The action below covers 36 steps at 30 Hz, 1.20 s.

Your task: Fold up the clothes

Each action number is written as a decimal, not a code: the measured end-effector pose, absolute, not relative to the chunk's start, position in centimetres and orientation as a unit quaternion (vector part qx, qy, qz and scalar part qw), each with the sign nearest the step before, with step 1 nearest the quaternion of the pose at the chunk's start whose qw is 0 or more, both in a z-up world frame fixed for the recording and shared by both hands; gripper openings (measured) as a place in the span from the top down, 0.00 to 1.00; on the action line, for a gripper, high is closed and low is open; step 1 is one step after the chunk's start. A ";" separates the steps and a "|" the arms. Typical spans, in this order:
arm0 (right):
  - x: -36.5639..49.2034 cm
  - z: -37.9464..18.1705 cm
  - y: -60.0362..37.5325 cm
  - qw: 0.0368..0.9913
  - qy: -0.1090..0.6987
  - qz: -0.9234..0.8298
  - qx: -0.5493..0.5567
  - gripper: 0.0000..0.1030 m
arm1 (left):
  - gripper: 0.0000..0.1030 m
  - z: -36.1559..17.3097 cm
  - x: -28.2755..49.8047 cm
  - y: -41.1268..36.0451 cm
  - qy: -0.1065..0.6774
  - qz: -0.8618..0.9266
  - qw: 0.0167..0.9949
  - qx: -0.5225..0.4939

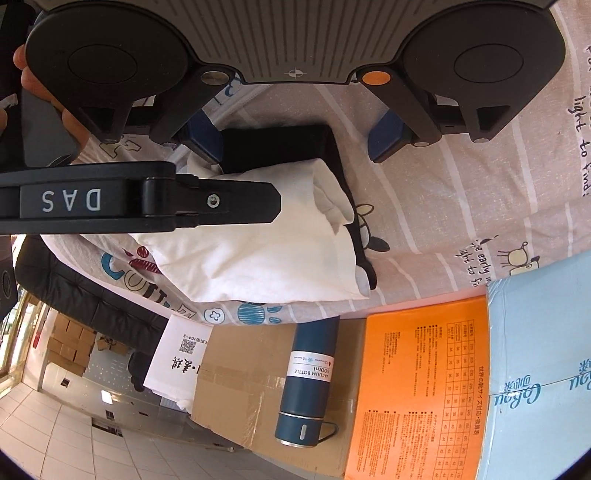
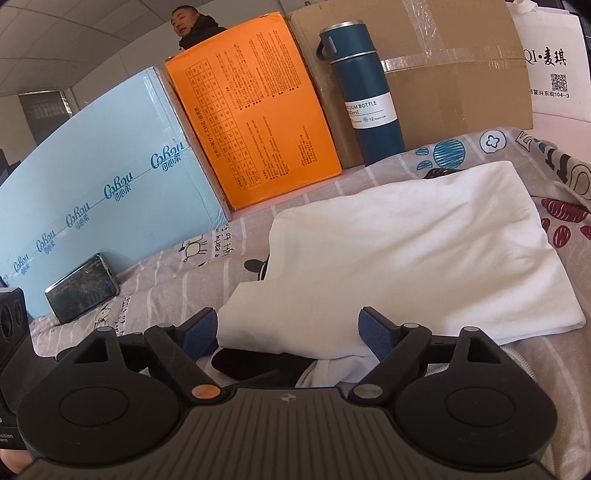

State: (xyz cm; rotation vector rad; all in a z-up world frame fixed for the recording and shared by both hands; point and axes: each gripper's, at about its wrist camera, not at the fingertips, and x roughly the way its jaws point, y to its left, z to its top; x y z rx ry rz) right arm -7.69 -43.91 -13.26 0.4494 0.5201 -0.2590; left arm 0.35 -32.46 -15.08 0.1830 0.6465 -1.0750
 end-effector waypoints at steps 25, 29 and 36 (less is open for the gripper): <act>-9.9 -13.2 -47.8 0.929 0.185 -0.161 0.276 0.90 | 0.19 -15.2 1.2 -33.2 0.315 -0.505 0.803 0.043; -10.9 -12.8 -48.6 0.926 0.151 -0.167 0.302 0.90 | 0.53 -15.1 1.1 -34.3 0.316 -0.504 0.802 0.048; -12.7 -12.8 -50.2 0.913 0.096 -0.181 0.353 0.91 | 0.83 -16.0 2.9 -35.2 0.360 -0.501 0.786 -0.045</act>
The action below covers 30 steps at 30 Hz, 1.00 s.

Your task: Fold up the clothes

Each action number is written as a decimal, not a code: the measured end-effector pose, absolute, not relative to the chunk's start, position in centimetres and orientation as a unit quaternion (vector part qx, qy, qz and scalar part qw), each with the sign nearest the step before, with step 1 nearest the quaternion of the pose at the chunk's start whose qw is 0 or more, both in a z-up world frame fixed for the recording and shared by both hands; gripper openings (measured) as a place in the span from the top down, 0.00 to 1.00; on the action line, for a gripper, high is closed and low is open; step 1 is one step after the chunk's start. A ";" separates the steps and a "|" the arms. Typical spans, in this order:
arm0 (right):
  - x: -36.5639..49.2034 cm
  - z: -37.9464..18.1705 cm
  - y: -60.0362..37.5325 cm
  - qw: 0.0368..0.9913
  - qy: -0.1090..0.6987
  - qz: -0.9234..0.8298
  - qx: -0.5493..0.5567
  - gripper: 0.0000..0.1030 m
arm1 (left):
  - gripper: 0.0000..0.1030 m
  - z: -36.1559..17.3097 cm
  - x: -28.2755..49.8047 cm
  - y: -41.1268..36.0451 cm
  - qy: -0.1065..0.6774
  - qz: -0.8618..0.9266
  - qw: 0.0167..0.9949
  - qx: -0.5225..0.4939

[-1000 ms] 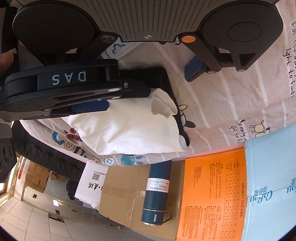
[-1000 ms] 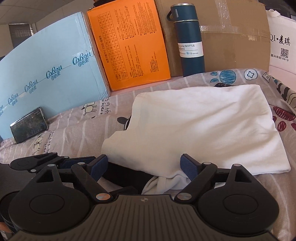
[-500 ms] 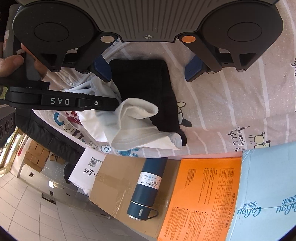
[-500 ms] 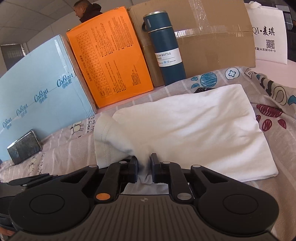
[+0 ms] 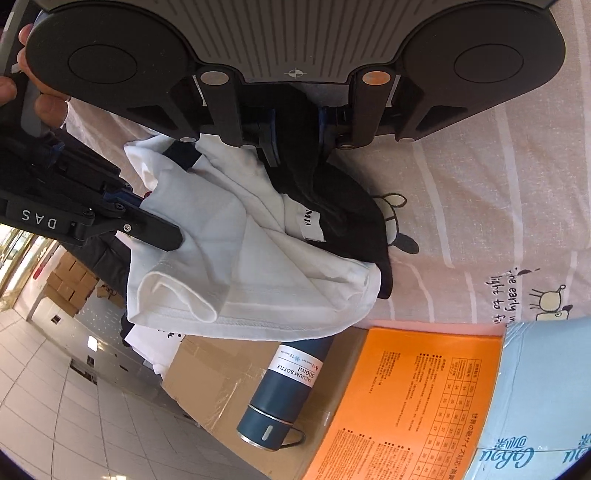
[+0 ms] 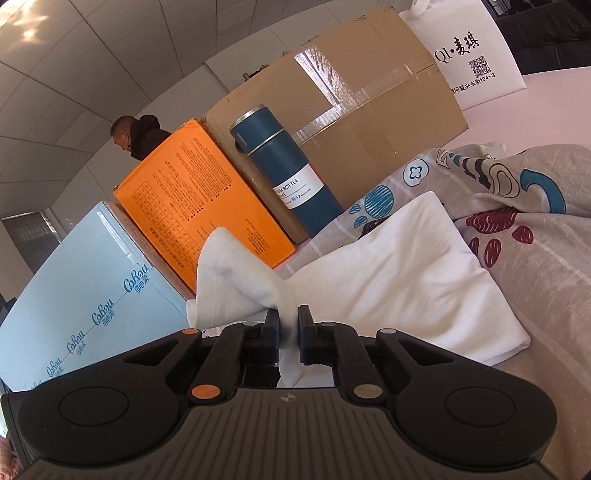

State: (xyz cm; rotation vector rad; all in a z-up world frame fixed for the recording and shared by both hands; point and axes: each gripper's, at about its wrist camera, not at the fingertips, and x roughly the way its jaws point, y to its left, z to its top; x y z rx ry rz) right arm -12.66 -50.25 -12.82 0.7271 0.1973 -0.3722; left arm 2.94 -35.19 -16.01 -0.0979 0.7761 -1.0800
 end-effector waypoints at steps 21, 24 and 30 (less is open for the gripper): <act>-9.6 -13.3 -48.7 0.928 0.153 -0.170 0.294 0.73 | 0.77 -16.4 1.7 -36.2 0.368 -0.507 0.776 -0.073; -8.1 -13.3 -48.0 0.931 0.182 -0.173 0.265 0.65 | 0.85 -16.8 2.4 -35.6 0.378 -0.506 0.770 -0.094; -4.7 -13.3 -46.9 0.928 0.236 -0.190 0.217 0.70 | 0.87 -17.2 3.0 -35.0 0.383 -0.512 0.760 -0.114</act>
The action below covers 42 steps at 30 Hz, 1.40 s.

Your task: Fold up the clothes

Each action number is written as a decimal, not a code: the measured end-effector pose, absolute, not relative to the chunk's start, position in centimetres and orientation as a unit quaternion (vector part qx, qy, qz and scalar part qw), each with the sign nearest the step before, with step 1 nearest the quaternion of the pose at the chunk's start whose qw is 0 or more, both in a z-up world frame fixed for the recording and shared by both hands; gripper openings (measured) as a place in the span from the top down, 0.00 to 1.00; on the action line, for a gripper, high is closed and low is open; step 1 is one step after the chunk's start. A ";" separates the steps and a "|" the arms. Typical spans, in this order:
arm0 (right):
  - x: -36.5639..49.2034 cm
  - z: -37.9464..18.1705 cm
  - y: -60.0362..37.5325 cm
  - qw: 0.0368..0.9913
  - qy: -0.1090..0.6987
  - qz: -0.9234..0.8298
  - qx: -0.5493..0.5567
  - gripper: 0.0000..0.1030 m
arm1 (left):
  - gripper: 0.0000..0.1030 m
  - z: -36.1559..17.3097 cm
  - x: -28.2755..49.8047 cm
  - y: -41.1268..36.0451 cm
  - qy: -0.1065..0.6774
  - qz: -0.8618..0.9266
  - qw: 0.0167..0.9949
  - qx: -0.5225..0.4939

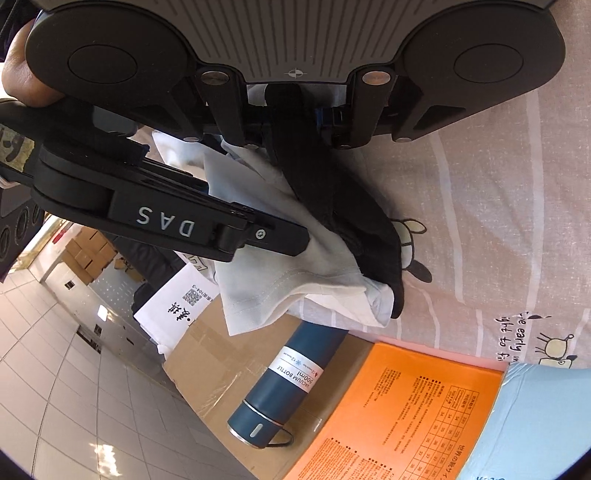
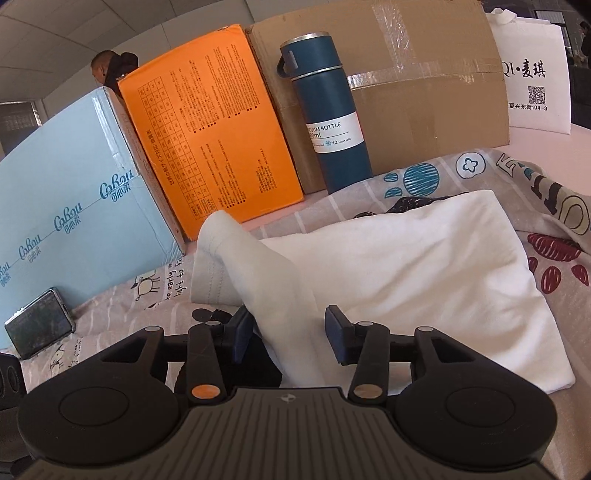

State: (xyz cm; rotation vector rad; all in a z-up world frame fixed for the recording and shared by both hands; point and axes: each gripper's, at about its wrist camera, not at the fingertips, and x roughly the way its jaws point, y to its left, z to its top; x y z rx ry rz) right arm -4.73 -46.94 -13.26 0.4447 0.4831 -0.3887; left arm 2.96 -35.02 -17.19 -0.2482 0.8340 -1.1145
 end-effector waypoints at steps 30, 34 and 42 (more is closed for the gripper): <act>-13.2 1.5 -43.8 0.915 -0.048 -0.188 0.355 0.95 | 0.91 -5.8 3.8 -17.0 0.187 -0.494 0.812 -0.249; -12.9 1.0 -43.6 0.908 -0.048 -0.190 0.370 0.95 | 0.91 -4.7 3.9 -14.4 0.167 -0.472 0.830 -0.248; -13.4 -1.4 -44.1 0.892 -0.053 -0.220 0.392 0.95 | 0.91 -5.1 5.1 -11.3 0.168 -0.444 0.846 -0.242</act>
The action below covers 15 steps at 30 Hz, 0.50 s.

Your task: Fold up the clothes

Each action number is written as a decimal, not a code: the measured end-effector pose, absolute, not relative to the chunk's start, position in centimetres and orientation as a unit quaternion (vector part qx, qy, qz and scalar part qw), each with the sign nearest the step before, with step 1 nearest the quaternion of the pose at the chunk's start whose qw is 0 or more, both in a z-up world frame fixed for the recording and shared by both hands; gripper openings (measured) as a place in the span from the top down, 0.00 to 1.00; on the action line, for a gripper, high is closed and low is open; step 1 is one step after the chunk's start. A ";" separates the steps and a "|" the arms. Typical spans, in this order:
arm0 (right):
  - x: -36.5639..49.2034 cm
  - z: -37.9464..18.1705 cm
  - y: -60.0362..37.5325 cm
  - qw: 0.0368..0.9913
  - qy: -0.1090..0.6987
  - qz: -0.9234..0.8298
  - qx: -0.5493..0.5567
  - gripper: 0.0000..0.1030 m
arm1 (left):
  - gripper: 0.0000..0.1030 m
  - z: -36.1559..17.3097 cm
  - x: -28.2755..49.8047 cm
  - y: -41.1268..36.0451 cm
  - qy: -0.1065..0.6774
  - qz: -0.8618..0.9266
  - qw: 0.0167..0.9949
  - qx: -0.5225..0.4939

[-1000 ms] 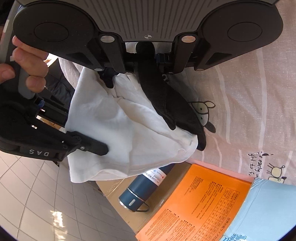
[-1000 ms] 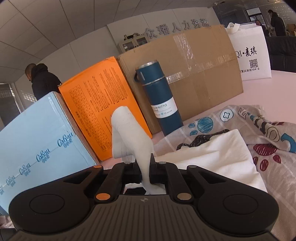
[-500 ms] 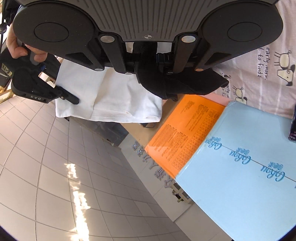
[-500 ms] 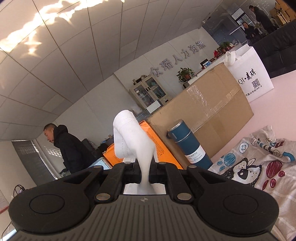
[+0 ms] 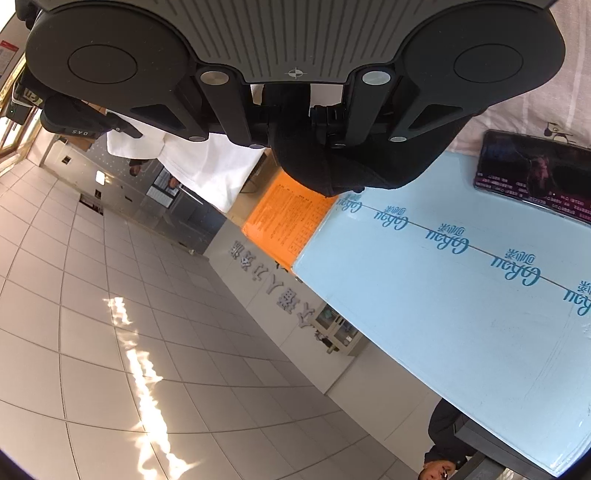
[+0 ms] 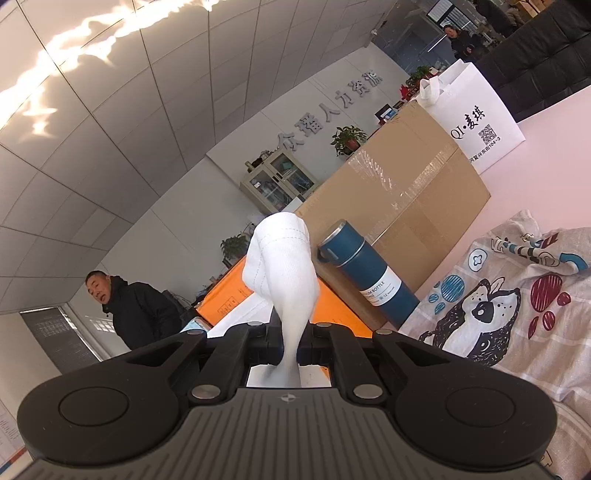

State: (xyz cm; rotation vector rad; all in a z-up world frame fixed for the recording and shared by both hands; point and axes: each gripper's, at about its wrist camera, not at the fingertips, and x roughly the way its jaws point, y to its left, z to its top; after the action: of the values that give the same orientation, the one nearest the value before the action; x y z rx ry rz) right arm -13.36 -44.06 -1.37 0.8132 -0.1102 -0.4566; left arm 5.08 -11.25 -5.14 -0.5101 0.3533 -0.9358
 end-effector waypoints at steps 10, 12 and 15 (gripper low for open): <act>-14.6 -7.3 -47.9 0.858 -0.055 -0.310 0.406 0.95 | 0.90 -6.2 5.1 -11.6 0.180 -0.458 0.847 -0.204; -14.9 -8.7 -48.5 0.850 -0.055 -0.325 0.411 0.95 | 0.90 -6.5 5.3 -11.6 0.183 -0.457 0.847 -0.199; -15.1 -10.5 -49.3 0.842 -0.051 -0.336 0.418 0.95 | 0.90 -7.0 5.6 -11.9 0.190 -0.457 0.847 -0.193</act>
State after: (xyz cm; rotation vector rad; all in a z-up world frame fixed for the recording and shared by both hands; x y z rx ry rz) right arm -15.14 -49.28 -10.52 0.8834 -0.1076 -0.7090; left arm 5.57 -11.90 -6.98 -0.4074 0.4013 -0.9640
